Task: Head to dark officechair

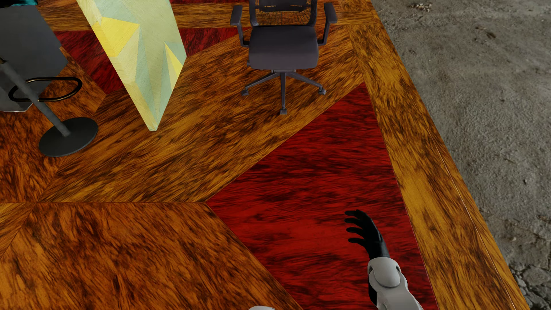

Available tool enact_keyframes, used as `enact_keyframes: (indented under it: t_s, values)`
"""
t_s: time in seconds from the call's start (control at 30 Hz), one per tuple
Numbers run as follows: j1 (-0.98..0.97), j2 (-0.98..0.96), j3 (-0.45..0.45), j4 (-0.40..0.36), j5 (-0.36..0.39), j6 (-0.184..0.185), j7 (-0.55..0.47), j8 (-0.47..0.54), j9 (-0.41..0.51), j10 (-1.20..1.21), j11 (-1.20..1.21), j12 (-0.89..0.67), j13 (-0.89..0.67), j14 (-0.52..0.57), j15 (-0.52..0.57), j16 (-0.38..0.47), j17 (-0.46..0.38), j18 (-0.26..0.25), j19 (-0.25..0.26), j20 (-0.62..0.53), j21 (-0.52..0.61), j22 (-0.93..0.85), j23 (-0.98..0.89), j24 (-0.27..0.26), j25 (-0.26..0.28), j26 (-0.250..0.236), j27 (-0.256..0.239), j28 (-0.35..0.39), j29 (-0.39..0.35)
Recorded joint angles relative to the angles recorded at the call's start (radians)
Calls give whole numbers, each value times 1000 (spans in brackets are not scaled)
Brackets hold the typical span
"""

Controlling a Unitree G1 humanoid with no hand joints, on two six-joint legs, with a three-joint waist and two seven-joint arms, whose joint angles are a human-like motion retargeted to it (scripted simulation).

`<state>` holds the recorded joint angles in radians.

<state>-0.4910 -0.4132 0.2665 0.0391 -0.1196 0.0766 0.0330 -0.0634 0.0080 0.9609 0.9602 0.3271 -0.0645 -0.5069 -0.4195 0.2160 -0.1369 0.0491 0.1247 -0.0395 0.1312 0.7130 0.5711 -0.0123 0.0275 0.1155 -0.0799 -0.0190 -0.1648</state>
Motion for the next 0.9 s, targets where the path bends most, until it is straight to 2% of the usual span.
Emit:
enact_keyframes:
  t_s: [0.03,0.07,0.1,0.13,0.17,0.2,0.23,0.27,0.3,0.33,0.37,0.4,0.43,0.47,0.53,0.57,0.6,0.63,0.67,0.7,0.73,0.77,0.8,0.83,0.87,0.9]
  values:
    - [46,-73,-40,-28,16,-25,-1,56,2,-8,182,-27,44,-39,89,8,22,4,8,-60,12,54,28,-17,-29,6,-49,37,34]
    - [107,-131,-98,-50,60,-55,-17,88,14,-39,264,-62,123,-65,98,-9,14,2,14,-61,-22,38,83,-45,-67,18,-80,70,85]
    - [163,-192,-172,-70,78,-88,-37,86,20,-76,247,-77,198,-86,66,-48,-27,0,18,-26,-61,-31,62,-70,-106,15,-34,94,137]
    - [218,-243,-219,-91,67,-126,-48,77,19,-111,158,-103,261,-111,38,-71,-53,-3,23,-37,-109,-73,57,-84,-139,-5,18,112,176]
    - [256,-251,-229,-113,48,-167,-62,89,25,-100,-35,-167,322,-139,35,-71,-60,-8,43,-35,-144,-107,77,-89,-153,-21,48,108,193]
    - [213,-211,-188,-102,48,-150,-67,62,41,58,-28,-222,332,-72,71,-91,-97,15,-4,-53,-120,-100,119,-90,-133,-39,61,82,174]
    - [143,-157,-161,-70,50,-113,-45,21,54,212,-43,-227,299,59,32,-94,-117,39,-105,-37,-118,-62,105,-91,-98,-62,88,32,136]
    - [59,-100,-116,-45,46,-76,-5,-1,64,295,-77,-178,228,138,7,-62,-132,45,-62,-15,-134,-33,90,-92,-59,-75,98,-33,83]
    - [-9,-30,-49,-26,34,-40,28,-27,71,294,-119,-121,171,108,-18,-49,-131,30,-61,13,-125,-70,51,-80,-20,-55,93,-69,25]
    - [-55,39,19,-13,20,-14,50,-49,67,235,-157,-72,115,57,-44,-37,-98,19,-53,19,-95,-102,14,-58,12,-27,86,-78,-25]
    - [-81,61,43,2,2,9,50,-64,54,92,-101,-22,65,33,-55,-40,-41,24,-45,41,-52,-127,-32,-26,32,1,76,-63,-55]
    - [-45,9,35,18,21,29,24,-3,34,-39,53,-7,12,71,8,-44,13,-11,-28,-27,-21,-7,44,5,32,6,27,-27,-49]
    - [-2,-36,2,-3,23,17,40,64,52,-26,120,-32,12,38,52,-57,35,-5,-15,-118,1,69,72,32,21,28,1,2,-20]
    - [3,-91,-62,-16,18,-8,60,88,89,46,71,-36,44,54,41,-23,-3,13,-14,-152,-9,6,64,72,-4,79,3,18,34]
    - [-98,-114,-140,-22,14,-47,44,62,133,312,-66,-101,137,325,61,-55,-66,-77,-61,-45,-112,-119,132,142,-85,129,28,40,120]
    - [-116,-99,-172,-34,16,-49,15,59,129,357,-52,-127,194,435,74,-71,-90,-121,-44,-52,-121,-142,79,168,-127,120,86,41,135]
    - [-98,-95,-214,-27,23,-47,2,59,121,266,-4,-126,222,327,116,-73,-88,-49,-10,-13,-140,-143,39,181,-161,81,133,21,140]
    - [-84,-119,-244,0,37,-36,-9,48,107,90,80,-121,219,200,189,-59,-70,82,14,-3,-133,-128,25,198,-189,32,177,0,138]
    - [-38,-191,-264,18,33,-51,-4,45,79,-61,219,-123,201,121,306,-21,-11,-22,22,-54,-132,-55,59,217,-205,-26,194,-9,126]
    - [-4,-209,-271,10,54,-80,-7,72,73,-68,205,-144,198,102,218,-20,1,-22,15,-53,-107,-39,49,205,-186,-65,194,-9,119]
    - [24,-220,-271,-6,61,-113,-4,90,72,-72,141,-154,205,95,107,-29,-25,-17,1,-64,-103,-61,25,174,-148,-100,166,-1,121]
    - [32,-220,-272,-15,72,-144,-4,93,74,-31,49,-136,191,102,80,-51,-38,-19,-19,-67,-137,-104,59,132,-100,-136,104,7,126]
    - [6,-213,-251,-29,39,-183,19,60,74,61,-84,-107,184,143,122,-56,-65,-35,-46,-74,-139,-162,65,90,-62,-160,52,0,128]
    - [-45,-180,-221,-43,21,-189,11,39,64,179,-199,-89,181,196,288,-71,-98,-35,-77,-46,-140,-180,104,54,-35,-178,-11,-25,123]
    - [-50,-170,-201,-37,28,-162,-5,30,50,189,-196,-93,188,188,277,-48,-102,-60,-73,-52,-102,-137,66,28,-17,-181,-28,-55,100]
    - [12,-171,-203,-23,43,-132,-23,29,20,69,-201,-84,185,59,270,-30,-61,-88,-69,-34,-88,-77,29,20,-11,-160,-20,-78,75]
